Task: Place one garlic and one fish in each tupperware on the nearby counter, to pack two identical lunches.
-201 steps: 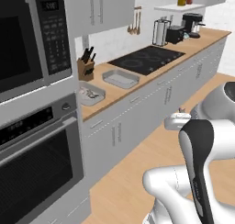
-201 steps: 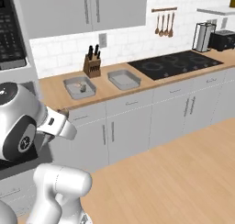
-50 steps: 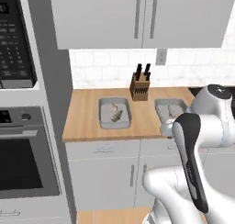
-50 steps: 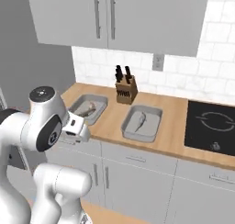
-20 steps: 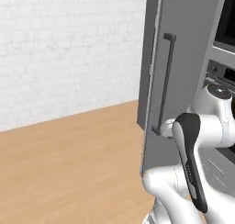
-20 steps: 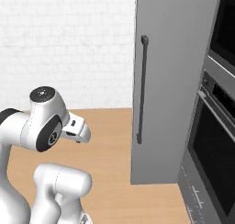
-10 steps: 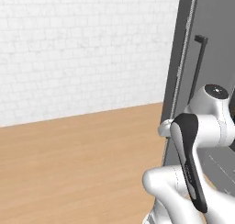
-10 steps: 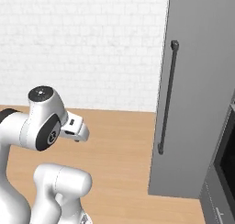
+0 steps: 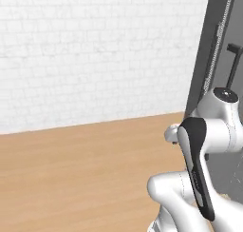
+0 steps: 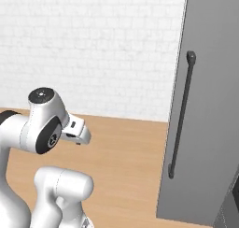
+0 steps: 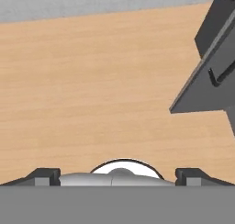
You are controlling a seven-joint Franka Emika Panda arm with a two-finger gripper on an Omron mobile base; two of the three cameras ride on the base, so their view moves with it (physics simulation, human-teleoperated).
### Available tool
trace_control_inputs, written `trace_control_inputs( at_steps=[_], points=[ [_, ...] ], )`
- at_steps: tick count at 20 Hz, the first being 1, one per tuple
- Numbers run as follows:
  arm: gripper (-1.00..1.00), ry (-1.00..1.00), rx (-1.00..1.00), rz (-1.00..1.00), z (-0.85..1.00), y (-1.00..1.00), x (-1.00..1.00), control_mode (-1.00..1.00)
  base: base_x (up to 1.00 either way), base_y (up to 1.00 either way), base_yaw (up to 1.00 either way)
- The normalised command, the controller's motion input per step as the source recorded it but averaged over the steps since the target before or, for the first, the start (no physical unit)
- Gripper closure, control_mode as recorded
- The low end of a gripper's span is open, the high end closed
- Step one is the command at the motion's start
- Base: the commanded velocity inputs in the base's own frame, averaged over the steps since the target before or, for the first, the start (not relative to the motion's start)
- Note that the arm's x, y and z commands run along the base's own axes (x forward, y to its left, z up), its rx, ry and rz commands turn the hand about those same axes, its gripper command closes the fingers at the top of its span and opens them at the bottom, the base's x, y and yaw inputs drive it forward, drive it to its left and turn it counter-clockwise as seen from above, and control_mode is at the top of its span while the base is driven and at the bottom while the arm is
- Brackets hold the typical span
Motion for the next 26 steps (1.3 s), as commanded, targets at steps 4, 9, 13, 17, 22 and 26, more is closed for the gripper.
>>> trace_control_inputs(
  at_steps=[4, 9, 13, 17, 22, 26],
  points=[
    [-1.0, 0.0, 0.0, 0.0, 0.0, 0.0, 0.0, 1.0, 0.98, -0.19, 0.33],
    [-1.0, 0.0, 0.0, 0.0, 0.0, 0.0, 0.0, 1.0, 1.0, 0.4, 0.01],
    [-1.0, 0.0, 0.0, 0.0, 0.0, 0.0, 0.0, 1.0, 1.0, 0.29, -0.39],
    [-1.0, 0.0, 0.0, 0.0, 0.0, 0.0, 0.0, 1.0, 0.93, 0.36, -0.63],
    [-1.0, 0.0, 0.0, 0.0, 0.0, 0.0, 0.0, 1.0, 0.71, 0.47, -0.77],
    [-1.0, 0.0, 0.0, 0.0, 0.0, 0.0, 0.0, 1.0, 0.29, 0.33, -0.84]
  ],
)
